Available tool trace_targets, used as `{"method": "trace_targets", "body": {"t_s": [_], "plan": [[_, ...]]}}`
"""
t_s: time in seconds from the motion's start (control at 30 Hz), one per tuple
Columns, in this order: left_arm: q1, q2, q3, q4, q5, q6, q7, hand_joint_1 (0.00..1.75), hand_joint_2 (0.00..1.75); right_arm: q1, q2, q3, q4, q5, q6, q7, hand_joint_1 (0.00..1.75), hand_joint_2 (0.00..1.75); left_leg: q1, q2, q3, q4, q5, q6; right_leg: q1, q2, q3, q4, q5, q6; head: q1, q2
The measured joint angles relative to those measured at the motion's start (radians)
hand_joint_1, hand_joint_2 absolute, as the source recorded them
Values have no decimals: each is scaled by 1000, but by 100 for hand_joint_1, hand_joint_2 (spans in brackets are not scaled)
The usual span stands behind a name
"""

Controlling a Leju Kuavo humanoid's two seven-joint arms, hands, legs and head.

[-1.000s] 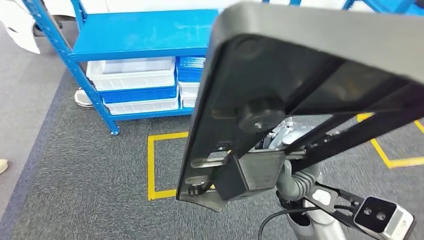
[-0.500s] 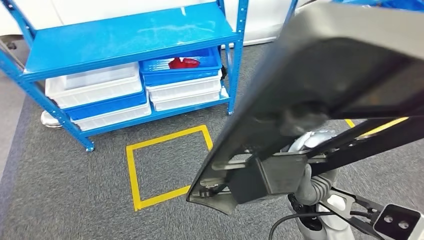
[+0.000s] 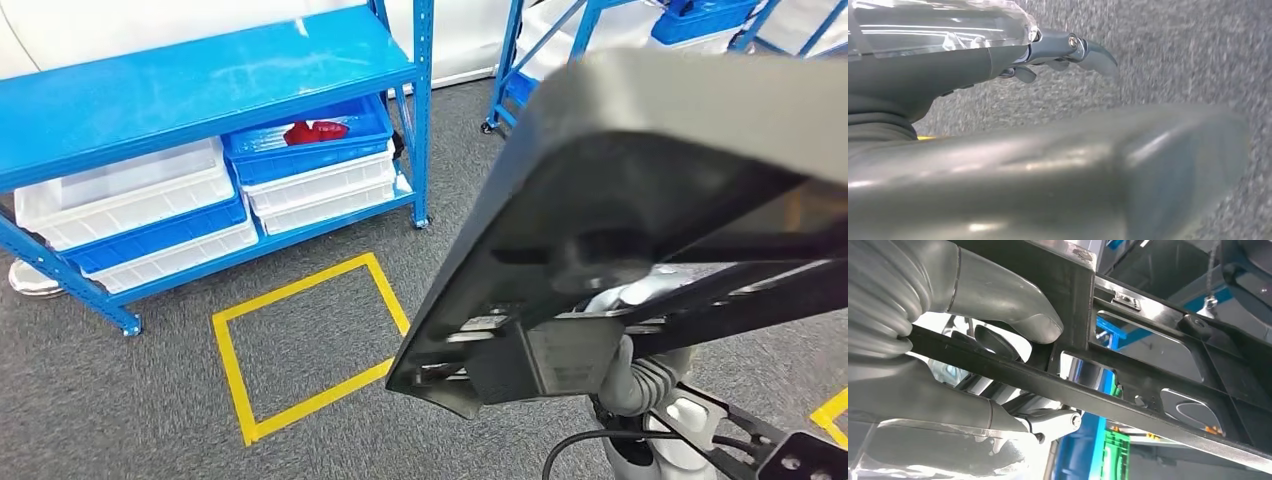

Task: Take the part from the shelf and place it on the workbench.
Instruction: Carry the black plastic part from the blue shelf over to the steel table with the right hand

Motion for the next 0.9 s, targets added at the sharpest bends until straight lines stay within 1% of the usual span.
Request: {"method": "trace_targets", "body": {"t_s": [0.03,0.07,0.1,0.13,0.17,0.2,0.23,0.27,0.3,0.33,0.37,0.4,0.43,0.47,0.5,0.53,0.57,0.6,0.63,0.67,0.7,0.73,0.77,0.8,0.83,0.87,0.9], "plan": [[-2,0,0,0,-2,12,1,0,0,0,5,-1,-10,21,-8,-1,175,175,1,-15,23,-57,21,6,-1,18,-7,5,2,9,0,0],[-3,1,0,0,-4,28,2,0,0,-2,10,5,-23,37,-22,-1,175,175,2,-15,34,-89,29,17,-3,9,-35,54,-23,22,0,0],[-4,1,0,0,-7,45,2,0,0,-3,14,12,-36,52,-36,0,175,175,2,-9,41,-111,33,28,-5,-4,-70,121,-55,36,0,0],[-4,1,0,0,-9,60,2,0,0,-5,16,20,-49,59,-49,1,175,175,2,16,41,-118,35,38,-8,-22,-109,196,-89,47,0,0],[-4,2,0,0,-10,69,1,0,0,-6,16,25,-57,57,-55,6,175,175,2,38,40,-121,37,43,-10,-50,-141,270,-122,53,0,0],[-4,2,0,0,-11,71,1,0,0,-7,16,27,-60,54,-56,9,175,175,2,50,40,-121,37,43,-11,-54,-146,285,-120,53,0,0],[-5,2,0,0,-13,72,0,0,0,-7,16,28,-63,50,-57,12,175,175,2,61,40,-121,36,43,-12,-59,-132,264,-103,52,0,0],[-6,2,0,0,-16,72,0,0,0,-9,16,28,-66,47,-58,15,175,175,2,72,41,-121,36,42,-12,-67,-101,210,-73,48,0,0],[-7,1,0,0,-17,72,-1,0,0,-11,16,28,-71,45,-58,17,175,175,1,82,43,-121,34,40,-9,-88,-63,138,-46,43,0,0],[-8,0,0,0,-19,71,-1,0,0,-16,16,29,-75,44,-58,19,175,175,-1,91,44,-120,33,36,-3,-108,-30,76,-29,37,0,0],[-8,-1,0,0,-20,70,-1,0,0,-20,17,30,-80,44,-58,22,175,175,-3,101,45,-120,31,31,3,-124,-9,32,-19,31,0,0],[-8,-2,0,0,-21,69,-1,0,0,-24,18,31,-84,44,-58,25,175,175,-5,111,46,-120,30,26,9,-132,-1,12,-20,26,0,0],[-9,-3,0,0,-21,68,-1,0,0,-26,19,33,-88,44,-58,29,175,175,-7,122,47,-120,29,20,12,-124,-3,9,-20,21,0,0],[-10,-4,0,0,-22,67,-1,0,0,-26,20,35,-92,43,-58,32,175,175,-7,128,47,-121,27,15,9,-112,-5,7,-17,16,0,0],[-13,-5,0,0,-22,64,-1,0,0,-27,20,36,-96,43,-58,37,175,175,-6,121,47,-116,21,10,6,-102,-5,4,-14,11,0,0],[-14,-7,0,0,-22,61,-1,0,0,-30,21,39,-98,43,-58,41,175,175,-5,103,40,-98,6,5,3,-92,-4,0,-10,5,0,0],[-14,-8,0,0,-21,58,-2,0,0,-33,22,42,-100,42,-57,46,175,175,-4,78,23,-56,-21,2,0,-82,-4,-3,-7,0,0,0],[-13,-9,0,0,-22,56,-2,0,0,-36,23,44,-101,40,-57,50,175,175,-2,53,-3,4,-54,0,0,-72,-5,-4,-6,-4,0,0],[-10,-10,0,0,-22,54,-3,0,0,-37,24,46,-100,38,-56,53,175,175,-2,40,-35,72,-86,-1,1,-61,-6,-4,-5,-7,0,0],[-7,-11,0,0,-22,53,-3,0,0,-37,24,47,-100,36,-54,54,175,175,-2,33,-63,132,-107,-2,2,-48,-7,-3,-5,-8,0,0],[-5,-12,0,0,-22,51,-3,0,0,-37,24,47,-100,33,-52,55,175,175,-2,31,-77,159,-107,-2,3,-34,-7,-1,-5,-8,0,0],[-4,-13,0,0,-22,50,-3,0,0,-37,24,47,-100,30,-50,55,175,175,-2,30,-74,151,-89,-1,3,-21,-7,1,-5,-8,0,0],[-5,-14,0,0,-22,49,-3,0,0,-37,24,47,-100,28,-48,55,175,175,-2,26,-55,106,-55,0,3,-8,-7,4,-6,-7,0,0],[-5,-14,0,0,-23,48,-3,0,0,-37,24,47,-100,26,-46,54,175,175,0,10,-26,38,-17,2,2,5,-8,9,-7,-5,0,0],[-6,-14,0,0,-24,47,-4,0,0,-37,24,47,-100,26,-44,53,175,175,1,-10,2,-26,8,5,3,17,-10,14,-9,-1,0,0],[-6,-15,-1,0,-26,47,-4,0,0,-36,24,47,-100,25,-43,52,175,175,2,-28,24,-74,23,7,3,29,-13,18,-9,4,0,0],[-6,-15,-1,0,-28,48,-4,0,0,-34,24,47,-99,25,-41,49,175,175,2,-40,35,-99,24,11,2,39,-17,20,-9,9,0,0]]}}
